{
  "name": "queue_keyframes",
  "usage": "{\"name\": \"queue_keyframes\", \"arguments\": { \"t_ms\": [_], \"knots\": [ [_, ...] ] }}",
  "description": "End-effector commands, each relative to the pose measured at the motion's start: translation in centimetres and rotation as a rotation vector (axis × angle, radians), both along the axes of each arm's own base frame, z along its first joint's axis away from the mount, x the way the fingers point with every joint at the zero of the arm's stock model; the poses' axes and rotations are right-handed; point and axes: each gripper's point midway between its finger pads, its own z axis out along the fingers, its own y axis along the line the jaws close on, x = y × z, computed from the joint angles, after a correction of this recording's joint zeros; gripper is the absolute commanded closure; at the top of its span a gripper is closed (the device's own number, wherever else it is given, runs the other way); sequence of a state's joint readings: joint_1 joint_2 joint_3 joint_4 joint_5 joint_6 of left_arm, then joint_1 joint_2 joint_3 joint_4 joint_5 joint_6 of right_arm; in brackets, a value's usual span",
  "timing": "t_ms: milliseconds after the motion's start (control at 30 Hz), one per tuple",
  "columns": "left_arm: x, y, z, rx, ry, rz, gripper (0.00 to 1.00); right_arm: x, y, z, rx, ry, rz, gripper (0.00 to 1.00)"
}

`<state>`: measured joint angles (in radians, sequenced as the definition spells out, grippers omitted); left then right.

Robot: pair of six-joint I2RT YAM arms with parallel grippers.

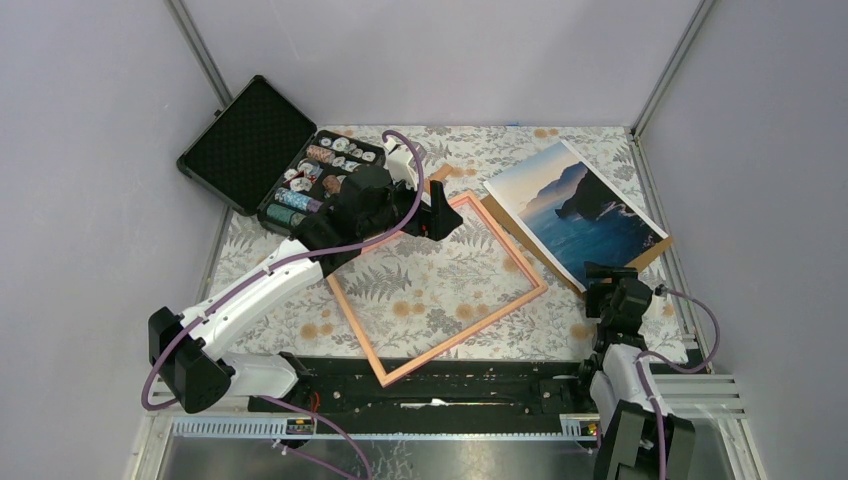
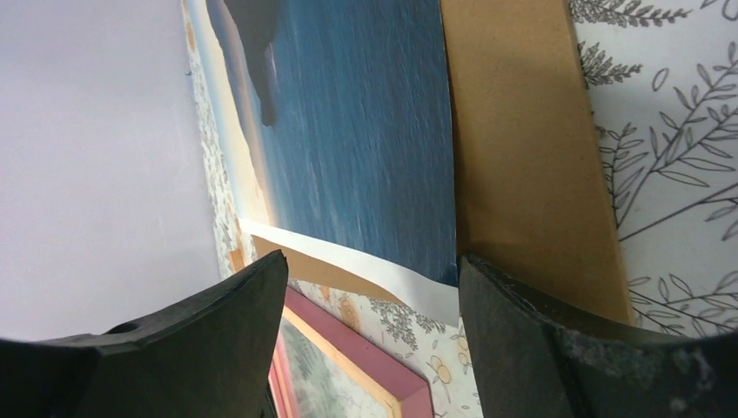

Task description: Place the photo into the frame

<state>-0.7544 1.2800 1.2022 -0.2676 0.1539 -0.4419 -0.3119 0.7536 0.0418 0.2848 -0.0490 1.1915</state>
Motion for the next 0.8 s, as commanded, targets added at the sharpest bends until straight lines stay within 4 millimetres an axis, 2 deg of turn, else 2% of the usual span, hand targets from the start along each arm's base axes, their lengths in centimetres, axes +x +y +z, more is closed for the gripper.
{"name": "queue_keyframes", "arguments": {
  "t_ms": [0, 133, 300, 433, 467, 633, 767],
  "knots": [
    [0.5, -0.4, 1.7, -0.047, -0.046, -0.005, 0.12, 1.4, -1.1, 1.6, 0.008, -0.102, -0.064, 0.23],
    [0.5, -0.4, 1.6, -0.045, -0.044, -0.006, 0.12, 1.9, -1.1, 1.7, 0.022, -0.115, -0.065, 0.26],
    [0.5, -0.4, 1.8, -0.049, -0.044, -0.008, 0.12, 2.4, -1.2, 1.6, 0.045, -0.124, -0.072, 0.39],
    [0.5, -0.4, 1.7, -0.050, -0.041, -0.008, 0.12, 2.8, -1.4, 1.6, 0.040, -0.119, -0.073, 0.55],
    [0.4, -0.4, 1.7, -0.051, -0.041, -0.011, 0.12, 2.9, -1.5, 1.6, 0.030, -0.112, -0.070, 0.62],
    [0.6, -0.3, 1.8, -0.050, -0.042, -0.004, 0.12, 2.6, -2.2, 1.6, -0.007, -0.071, -0.096, 0.88],
    [0.6, -0.2, 1.8, -0.050, -0.046, 0.001, 0.12, 2.4, -2.6, 3.0, -0.083, -0.046, -0.076, 0.99]
  ]
}}
